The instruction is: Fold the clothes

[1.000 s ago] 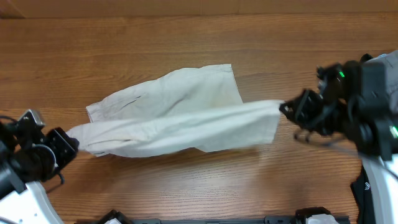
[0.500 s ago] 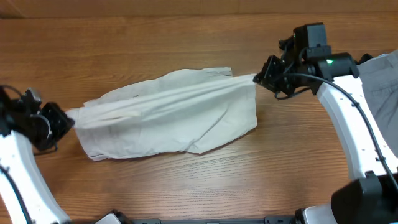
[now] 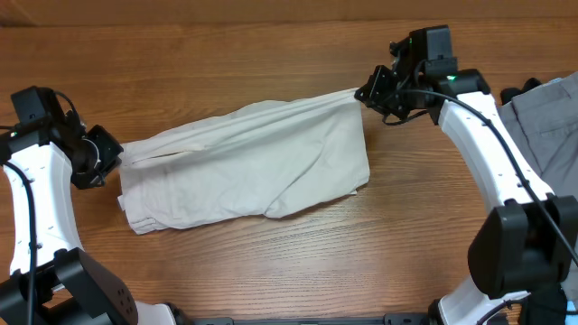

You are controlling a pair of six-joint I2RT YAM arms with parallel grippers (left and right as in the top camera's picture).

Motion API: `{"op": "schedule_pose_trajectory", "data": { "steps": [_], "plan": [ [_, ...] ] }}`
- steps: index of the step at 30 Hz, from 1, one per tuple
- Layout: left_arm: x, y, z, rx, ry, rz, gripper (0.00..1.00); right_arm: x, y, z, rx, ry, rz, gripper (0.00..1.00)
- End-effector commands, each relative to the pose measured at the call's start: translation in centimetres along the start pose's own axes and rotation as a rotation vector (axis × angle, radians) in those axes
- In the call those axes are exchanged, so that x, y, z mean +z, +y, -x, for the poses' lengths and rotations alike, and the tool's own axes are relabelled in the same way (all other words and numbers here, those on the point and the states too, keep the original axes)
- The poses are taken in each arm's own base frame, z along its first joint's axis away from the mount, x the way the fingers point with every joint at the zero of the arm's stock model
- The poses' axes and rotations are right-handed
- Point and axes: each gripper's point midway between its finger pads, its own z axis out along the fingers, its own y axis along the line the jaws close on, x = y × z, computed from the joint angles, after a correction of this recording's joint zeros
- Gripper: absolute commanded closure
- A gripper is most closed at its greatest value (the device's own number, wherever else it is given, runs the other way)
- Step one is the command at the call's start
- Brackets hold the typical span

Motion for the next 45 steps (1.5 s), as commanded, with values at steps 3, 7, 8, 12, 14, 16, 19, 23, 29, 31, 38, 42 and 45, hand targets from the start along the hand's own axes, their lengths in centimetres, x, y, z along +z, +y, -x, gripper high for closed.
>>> {"op": "schedule_pose_trajectory", "data": {
  "steps": [3,7,8,12,14,16,19,23,29,31,38,42,45],
  "plan": [
    [0.0,4.1,2.4,-0.067,-0.093,0.202,0.85,0.2,-2.4,3.0,0.006,-0.101,-0.081,0.96],
    [0.4,4.3,2.2,-0.065,-0.077,0.213,0.42,0.6,-2.7,3.0,0.008,-0.094,-0.086,0.38],
    [0.3,4.4,2.2,-0.054,-0.077,0.222,0.35,0.6,-2.6,3.0,-0.007,-0.095,-0.086,0.34],
    [-0.4,5.5,2.1,-0.048,-0.080,0.265,0.31,-0.6,-4.6,3.3,-0.037,-0.100,-0.152,0.26],
    [-1.0,4.4,2.2,-0.044,-0.088,0.205,0.34,-2.1,-5.8,3.4,-0.027,-0.099,-0.177,0.26],
    [-2.2,2.4,2.5,0.026,-0.103,0.108,0.41,-4.2,-6.5,3.5,0.002,-0.108,-0.191,0.26],
    [-4.2,-2.3,1.6,0.173,-0.102,-0.088,0.56,-6.7,-6.2,2.7,0.009,-0.098,-0.174,0.27],
    [-4.6,-6.7,-1.2,0.428,-0.088,-0.133,0.90,-7.4,-5.1,-0.2,0.029,-0.003,-0.144,0.57],
    [0.0,-10.4,-5.1,0.706,-0.041,0.002,0.96,-3.1,-3.7,-5.3,-0.029,0.136,-0.143,0.96],
    [1.3,-10.2,-5.2,0.707,-0.033,0.075,0.96,-1.9,-4.0,-6.8,-0.021,0.160,-0.159,0.96],
    [2.6,-7.6,-3.7,0.592,-0.039,0.205,0.89,1.9,-7.1,-11.6,-0.042,0.238,-0.179,0.72],
    [2.5,-8.0,-3.2,0.589,-0.039,0.145,0.68,3.5,-8.7,-12.9,-0.051,0.226,-0.167,0.87],
    [2.6,-8.5,-3.7,0.600,-0.004,0.061,0.66,4.3,-9.0,-13.5,-0.056,0.215,-0.132,0.89]
  ]
}}
